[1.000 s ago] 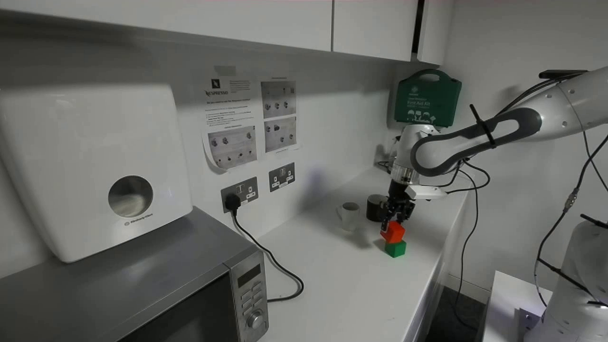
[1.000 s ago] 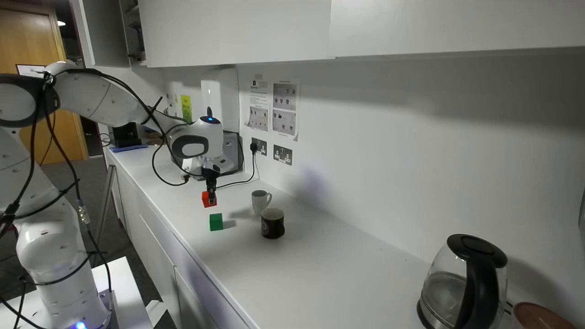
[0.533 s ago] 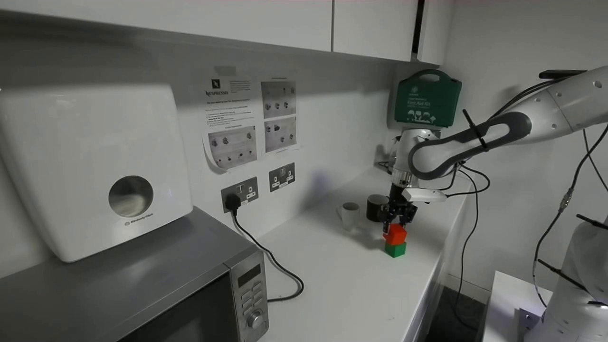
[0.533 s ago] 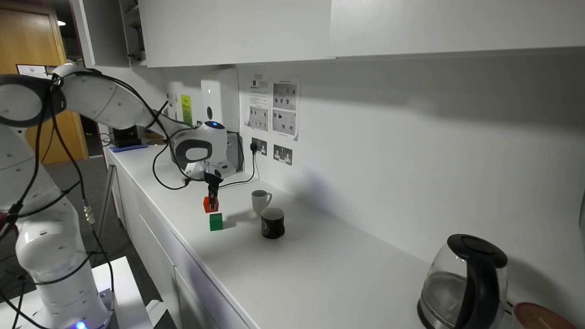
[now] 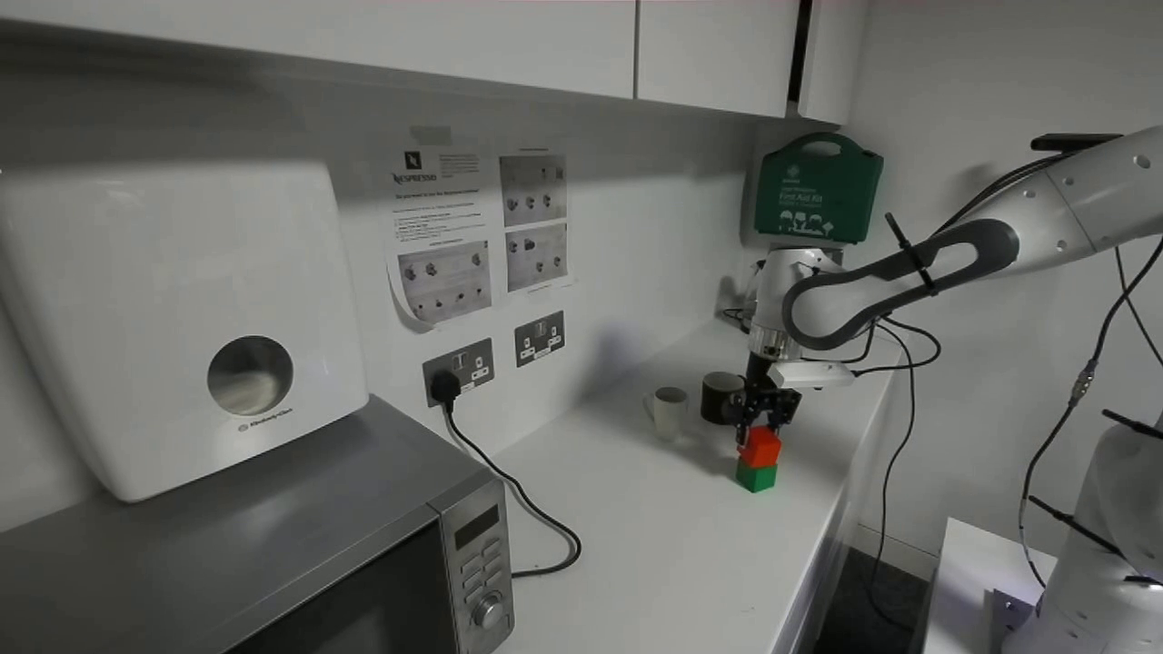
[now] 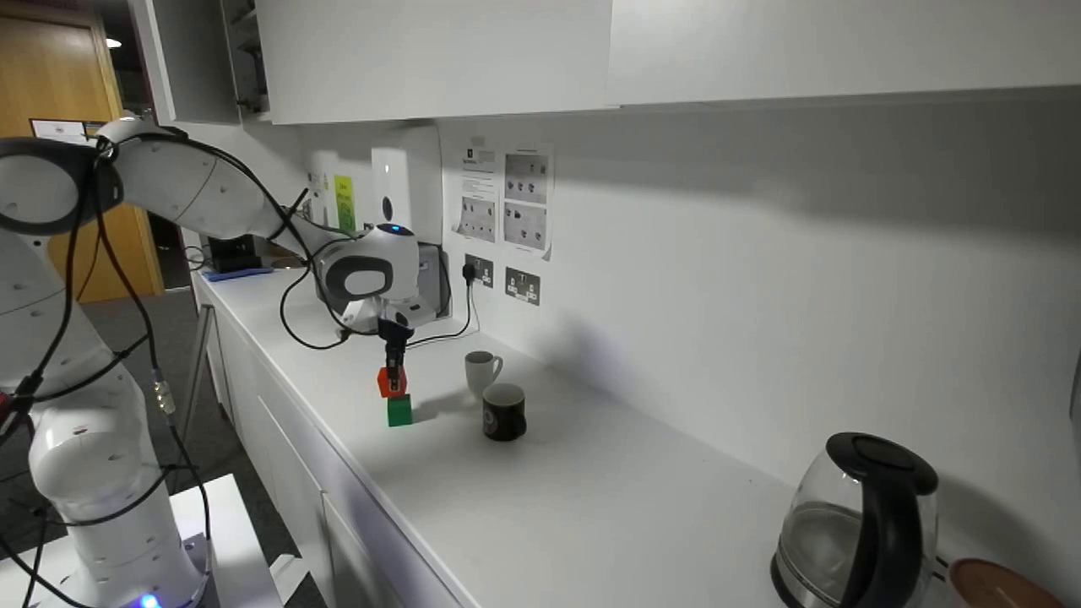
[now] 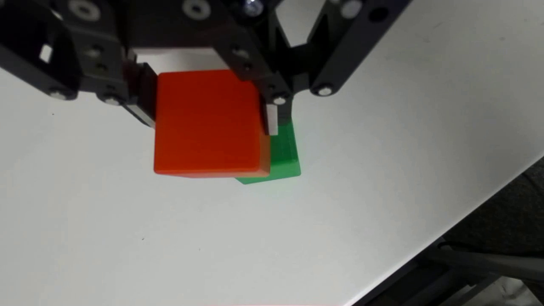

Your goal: Put the green cube on the counter top and the orange cube on top

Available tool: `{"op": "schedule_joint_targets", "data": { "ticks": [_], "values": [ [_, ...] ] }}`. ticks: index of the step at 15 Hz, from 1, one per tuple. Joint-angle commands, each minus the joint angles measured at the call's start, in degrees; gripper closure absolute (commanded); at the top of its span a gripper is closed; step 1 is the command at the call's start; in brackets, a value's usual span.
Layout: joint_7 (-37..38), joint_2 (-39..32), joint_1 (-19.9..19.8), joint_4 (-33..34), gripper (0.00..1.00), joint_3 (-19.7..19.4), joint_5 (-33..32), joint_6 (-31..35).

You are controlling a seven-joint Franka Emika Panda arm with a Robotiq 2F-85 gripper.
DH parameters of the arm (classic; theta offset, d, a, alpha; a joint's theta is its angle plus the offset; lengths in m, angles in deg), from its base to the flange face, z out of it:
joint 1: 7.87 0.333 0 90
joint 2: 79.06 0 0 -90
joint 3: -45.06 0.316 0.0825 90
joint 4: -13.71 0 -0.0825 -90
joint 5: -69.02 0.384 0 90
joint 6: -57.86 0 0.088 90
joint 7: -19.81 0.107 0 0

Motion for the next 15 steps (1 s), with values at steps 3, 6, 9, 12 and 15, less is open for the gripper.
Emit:
{"op": "schedule_joint_targets", "data": {
  "ticks": [3, 6, 9, 12, 15],
  "values": [
    [1.95, 0.65, -0.72, -0.17, 0.68, 0.37, -1.94, -1.25],
    [1.75, 0.42, -0.75, -0.29, 0.68, 0.29, -2.01, -1.61],
    [1.51, 0.22, -0.79, -0.59, 0.68, 0.14, -1.90, -1.74],
    [1.50, -0.14, -0.84, -0.67, 0.68, 0.10, -2.19, -1.67],
    [1.37, -0.37, -0.91, -0.58, 0.68, 0.07, -2.27, -1.79]
  ]
}}
